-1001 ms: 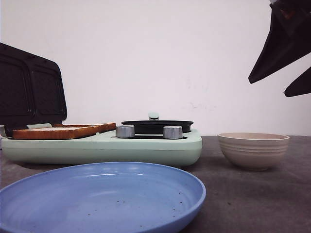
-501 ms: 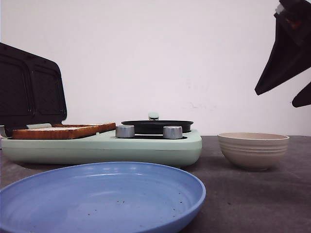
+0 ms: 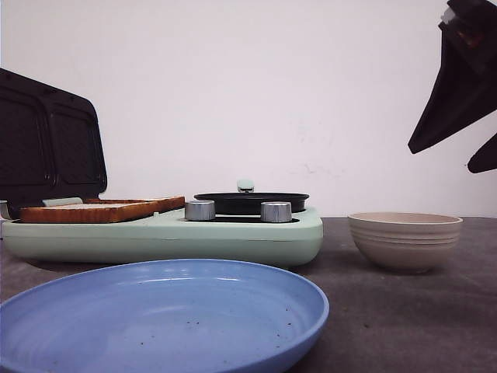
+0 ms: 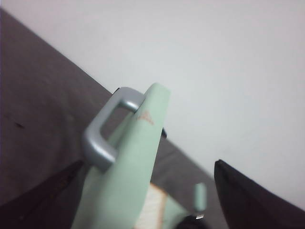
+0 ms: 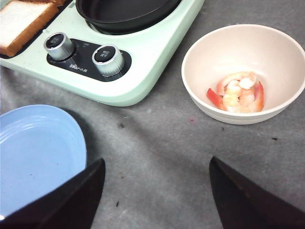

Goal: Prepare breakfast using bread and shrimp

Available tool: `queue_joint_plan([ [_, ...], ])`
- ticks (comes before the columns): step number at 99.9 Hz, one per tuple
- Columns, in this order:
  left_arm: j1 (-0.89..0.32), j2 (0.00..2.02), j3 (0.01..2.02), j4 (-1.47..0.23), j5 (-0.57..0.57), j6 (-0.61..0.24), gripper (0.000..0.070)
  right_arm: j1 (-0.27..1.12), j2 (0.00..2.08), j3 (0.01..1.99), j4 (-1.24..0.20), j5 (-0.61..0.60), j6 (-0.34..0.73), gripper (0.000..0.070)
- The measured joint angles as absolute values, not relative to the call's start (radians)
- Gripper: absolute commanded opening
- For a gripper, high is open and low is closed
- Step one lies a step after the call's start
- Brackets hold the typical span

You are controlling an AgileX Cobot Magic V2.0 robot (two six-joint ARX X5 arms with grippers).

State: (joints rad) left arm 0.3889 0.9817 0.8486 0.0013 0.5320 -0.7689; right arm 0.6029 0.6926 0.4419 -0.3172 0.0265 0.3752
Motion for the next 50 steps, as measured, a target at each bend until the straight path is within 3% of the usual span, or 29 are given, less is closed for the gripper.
queue_joint_plan([
  [22,0.455,1.169,0.860,0.184,0.682,-0.987,0.0468,0.603,0.693,0.442,-0.317,0.027,0.375,0.0422],
  [50,0.454,1.342,0.860,0.229,0.710,-1.036,0.0468,0.603,0.692,0.442,-0.302,0.027,0.375,0.0422],
])
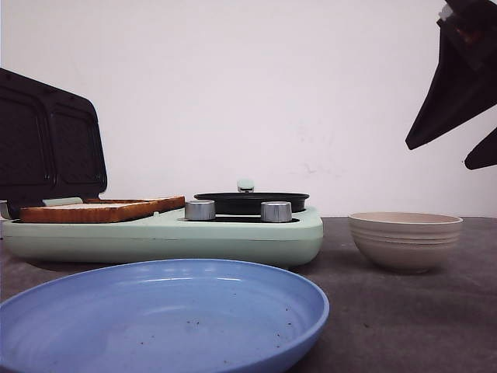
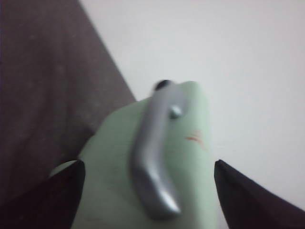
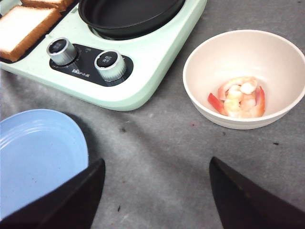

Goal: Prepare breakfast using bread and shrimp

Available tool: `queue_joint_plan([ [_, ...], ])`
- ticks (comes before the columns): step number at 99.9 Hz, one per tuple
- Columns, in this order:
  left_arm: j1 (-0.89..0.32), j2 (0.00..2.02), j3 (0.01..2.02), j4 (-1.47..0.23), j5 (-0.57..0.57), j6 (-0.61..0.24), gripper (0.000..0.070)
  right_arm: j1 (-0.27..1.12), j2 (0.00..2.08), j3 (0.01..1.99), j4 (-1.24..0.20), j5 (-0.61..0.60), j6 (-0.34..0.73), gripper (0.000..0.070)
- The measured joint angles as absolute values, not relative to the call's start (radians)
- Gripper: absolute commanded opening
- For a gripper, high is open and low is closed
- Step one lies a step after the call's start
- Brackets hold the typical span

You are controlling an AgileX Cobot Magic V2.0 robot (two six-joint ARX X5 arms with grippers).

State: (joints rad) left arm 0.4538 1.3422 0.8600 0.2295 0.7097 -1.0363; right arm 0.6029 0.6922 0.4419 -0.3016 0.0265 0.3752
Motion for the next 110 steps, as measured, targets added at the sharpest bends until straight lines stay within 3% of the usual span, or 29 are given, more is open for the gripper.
queue_joint_plan([
  [35,0.414,1.488,0.956,0.274,0.752,-1.039,0.0456,0.603,0.693,0.442,-0.298,0.027,0.375,0.0422],
  [48,0.388,1.521,0.989,0.274,0.753,-1.039,0.0325,0.603,0.693,0.442,-0.295,0.027,0.375,0.0422],
  [63,0.369,1.550,0.999,0.274,0.747,-1.039,0.0098,0.603,0.692,0.442,-0.286,0.027,0.375,0.0422],
  [72,0.363,1.552,1.006,0.289,0.736,-1.043,0.0007,0.603,0.693,0.442,-0.287,0.027,0.375,0.0422],
  [85,0.356,1.550,1.011,0.281,0.731,-1.074,0.0005,0.603,0.693,0.442,-0.287,0.027,0.375,0.0422],
  [110,0.324,1.543,1.011,0.281,0.719,-1.055,0.0006,0.603,0.692,0.442,-0.287,0.030,0.375,0.0422],
])
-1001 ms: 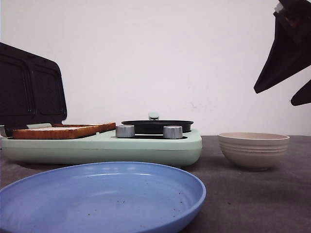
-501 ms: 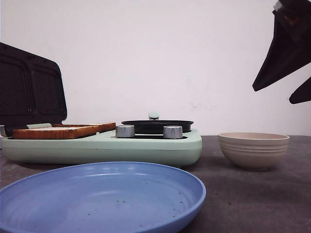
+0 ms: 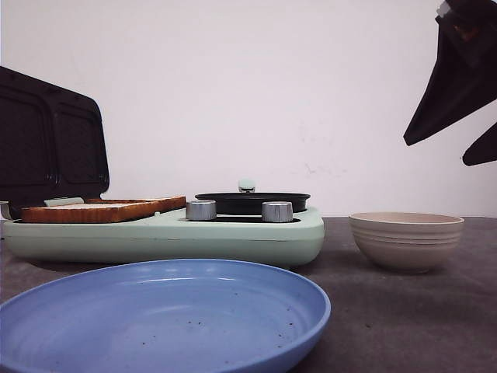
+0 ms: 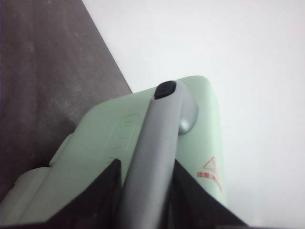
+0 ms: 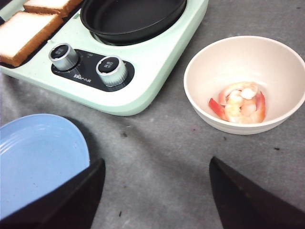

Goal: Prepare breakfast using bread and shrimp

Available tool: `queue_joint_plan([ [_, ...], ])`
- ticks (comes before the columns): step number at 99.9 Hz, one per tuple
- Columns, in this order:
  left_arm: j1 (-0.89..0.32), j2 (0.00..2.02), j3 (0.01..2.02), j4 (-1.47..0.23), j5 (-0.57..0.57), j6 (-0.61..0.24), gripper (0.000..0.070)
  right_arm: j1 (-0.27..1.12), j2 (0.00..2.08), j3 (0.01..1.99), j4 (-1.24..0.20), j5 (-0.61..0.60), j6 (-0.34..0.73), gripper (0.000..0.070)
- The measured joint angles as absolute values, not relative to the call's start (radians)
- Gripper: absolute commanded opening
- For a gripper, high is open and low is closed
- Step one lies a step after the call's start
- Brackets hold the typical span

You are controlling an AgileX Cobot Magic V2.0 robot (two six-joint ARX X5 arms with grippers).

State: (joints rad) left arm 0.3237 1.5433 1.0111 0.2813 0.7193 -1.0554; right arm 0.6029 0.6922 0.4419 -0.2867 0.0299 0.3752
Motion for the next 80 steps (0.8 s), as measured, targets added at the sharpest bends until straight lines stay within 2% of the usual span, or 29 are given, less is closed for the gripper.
queue_joint_plan([
  [29,0.195,1.523,1.027,0.240,0.720,-0.939,0.0006,0.603,0.693,0.442,-0.287,0.030,0.375,0.0422],
  [42,0.117,1.517,1.033,0.199,0.697,-0.846,0.0006,0.603,0.693,0.442,-0.287,0.030,0.375,0.0422],
  [80,-0.130,1.526,1.039,0.052,0.473,-0.586,0.0006,0.603,0.693,0.442,-0.287,0.030,0.375,0.0422],
])
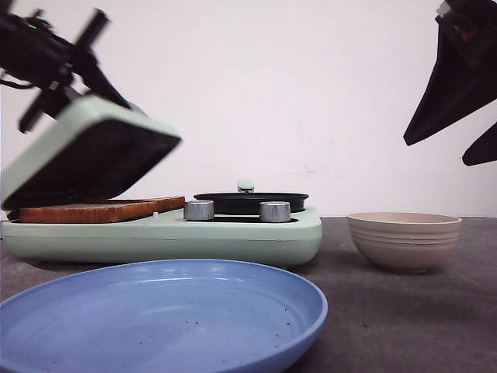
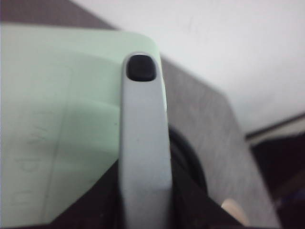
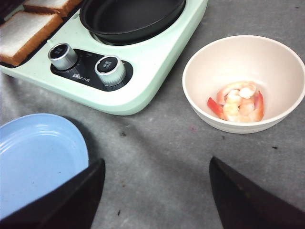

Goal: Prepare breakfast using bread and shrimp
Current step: 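Push the press lid down over the bread with the left gripper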

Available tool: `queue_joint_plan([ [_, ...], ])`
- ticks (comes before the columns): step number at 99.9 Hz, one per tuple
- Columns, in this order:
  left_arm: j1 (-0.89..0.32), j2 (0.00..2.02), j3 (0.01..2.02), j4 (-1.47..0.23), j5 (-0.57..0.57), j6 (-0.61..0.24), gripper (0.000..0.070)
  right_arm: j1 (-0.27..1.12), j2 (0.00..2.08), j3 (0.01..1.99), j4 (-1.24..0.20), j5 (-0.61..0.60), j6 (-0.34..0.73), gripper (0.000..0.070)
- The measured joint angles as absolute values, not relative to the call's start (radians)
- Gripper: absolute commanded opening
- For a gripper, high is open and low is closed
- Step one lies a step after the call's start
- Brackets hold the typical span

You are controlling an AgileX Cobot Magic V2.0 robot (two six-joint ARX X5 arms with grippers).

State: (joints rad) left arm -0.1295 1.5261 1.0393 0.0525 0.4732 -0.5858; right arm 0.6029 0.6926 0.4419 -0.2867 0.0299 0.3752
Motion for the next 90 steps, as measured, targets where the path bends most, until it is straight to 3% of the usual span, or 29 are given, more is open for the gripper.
queue_joint_plan([
  [16,-0.226,1.546,1.036,0.015,0.339,-0.486,0.0006,0.603,0.693,0.442,-0.287,0.030,0.375,0.0422],
  [34,-0.282,1.559,1.034,-0.002,0.240,-0.431,0.0006,0.603,0.693,0.442,-0.287,0.030,0.375,0.0422],
  [77,-0.300,1.562,1.034,-0.019,0.204,-0.398,0.0038,0.603,0.692,0.442,-0.287,0.030,0.375,0.0422],
  [83,-0.300,1.562,1.034,-0.020,0.204,-0.397,0.0095,0.603,0.693,0.442,-0.287,0.030,0.375,0.0422],
  [90,-0.301,1.561,1.035,-0.042,0.209,-0.393,0.0238,0.603,0.693,0.442,-0.287,0.030,0.376,0.0422],
])
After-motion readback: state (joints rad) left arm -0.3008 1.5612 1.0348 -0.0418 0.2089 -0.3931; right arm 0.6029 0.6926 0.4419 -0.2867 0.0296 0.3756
